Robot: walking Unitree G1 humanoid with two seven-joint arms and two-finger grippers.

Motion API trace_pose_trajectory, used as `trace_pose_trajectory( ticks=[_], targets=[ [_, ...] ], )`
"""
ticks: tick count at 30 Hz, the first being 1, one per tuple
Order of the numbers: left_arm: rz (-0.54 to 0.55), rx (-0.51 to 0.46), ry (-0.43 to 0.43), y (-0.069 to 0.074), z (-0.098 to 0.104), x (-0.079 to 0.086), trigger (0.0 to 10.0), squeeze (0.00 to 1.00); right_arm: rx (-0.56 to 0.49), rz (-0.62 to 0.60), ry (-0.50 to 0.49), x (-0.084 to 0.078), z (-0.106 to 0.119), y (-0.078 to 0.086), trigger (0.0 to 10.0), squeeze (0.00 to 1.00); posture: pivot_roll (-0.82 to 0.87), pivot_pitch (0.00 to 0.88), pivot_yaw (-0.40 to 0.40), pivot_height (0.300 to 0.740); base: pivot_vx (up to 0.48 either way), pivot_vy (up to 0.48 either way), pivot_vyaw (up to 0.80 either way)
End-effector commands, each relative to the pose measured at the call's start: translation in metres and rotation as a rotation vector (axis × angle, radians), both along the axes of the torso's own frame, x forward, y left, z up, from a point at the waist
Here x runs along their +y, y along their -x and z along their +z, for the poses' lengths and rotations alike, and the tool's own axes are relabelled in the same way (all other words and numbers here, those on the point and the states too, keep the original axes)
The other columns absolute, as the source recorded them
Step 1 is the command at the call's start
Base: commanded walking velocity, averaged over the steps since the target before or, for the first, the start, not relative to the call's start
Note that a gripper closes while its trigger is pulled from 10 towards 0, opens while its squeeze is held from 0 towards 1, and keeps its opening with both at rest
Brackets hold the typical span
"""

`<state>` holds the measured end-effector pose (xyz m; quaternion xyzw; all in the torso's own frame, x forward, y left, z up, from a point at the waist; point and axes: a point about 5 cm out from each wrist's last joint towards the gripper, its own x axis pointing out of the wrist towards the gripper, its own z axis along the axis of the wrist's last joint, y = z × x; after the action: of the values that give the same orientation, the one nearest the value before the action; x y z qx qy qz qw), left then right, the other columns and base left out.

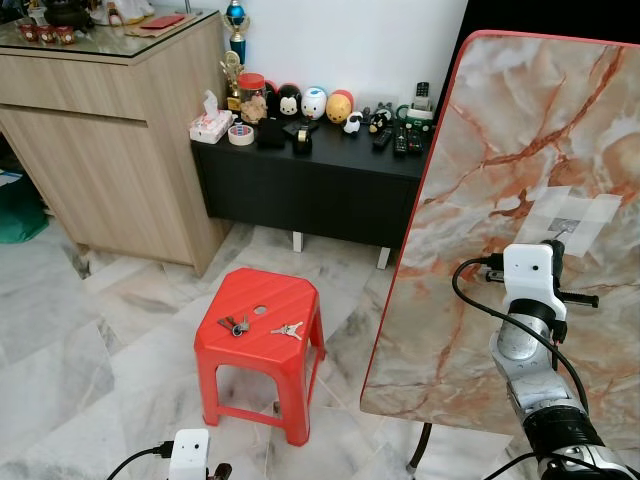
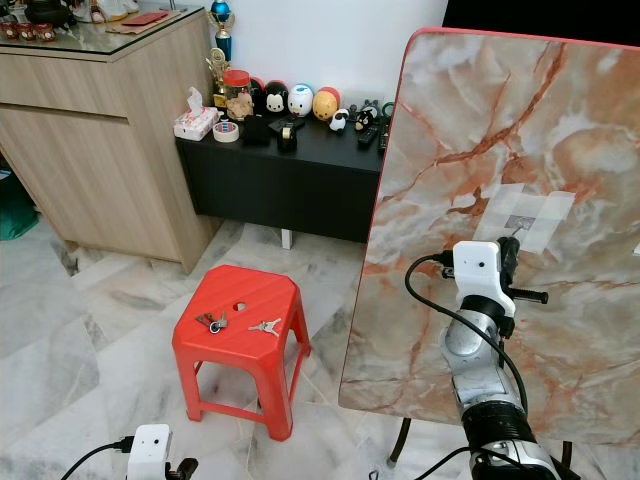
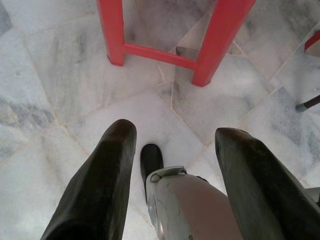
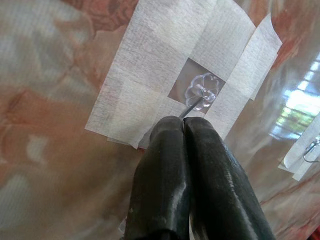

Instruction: Hang keys on a hook

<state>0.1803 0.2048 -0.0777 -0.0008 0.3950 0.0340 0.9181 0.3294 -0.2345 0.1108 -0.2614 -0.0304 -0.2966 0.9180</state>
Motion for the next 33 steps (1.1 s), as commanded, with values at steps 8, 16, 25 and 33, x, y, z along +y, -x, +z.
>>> trace_pose_trajectory(
  ticks=[8,16,25,33],
  targets=[
    [0.007,0.016,0.005,0.004,-0.002,0.0,10.0,0.0,0.004,0.058,0.011,0.008,0.0,0.0,10.0,1.0,0.05,0.0,-0.075,0.74,0.0,0.0,0.0],
    [0.004,0.021,0.004,0.004,-0.003,0.0,10.0,0.0,-0.028,0.113,-0.052,0.014,-0.003,0.004,10.0,0.0,0.05,0.0,-0.073,0.74,0.0,0.0,0.0],
    [0.001,0.024,0.003,0.005,-0.003,0.0,10.0,0.0,0.047,0.342,-0.275,0.042,-0.034,0.021,10.0,0.0,0.05,0.0,-0.081,0.74,0.0,0.0,0.0],
    [-0.004,0.028,-0.002,0.005,-0.003,0.001,10.0,0.0,0.413,0.128,-0.703,0.034,-0.134,0.08,10.0,0.0,0.04,0.0,-0.07,0.74,0.0,0.0,0.0]
  ],
)
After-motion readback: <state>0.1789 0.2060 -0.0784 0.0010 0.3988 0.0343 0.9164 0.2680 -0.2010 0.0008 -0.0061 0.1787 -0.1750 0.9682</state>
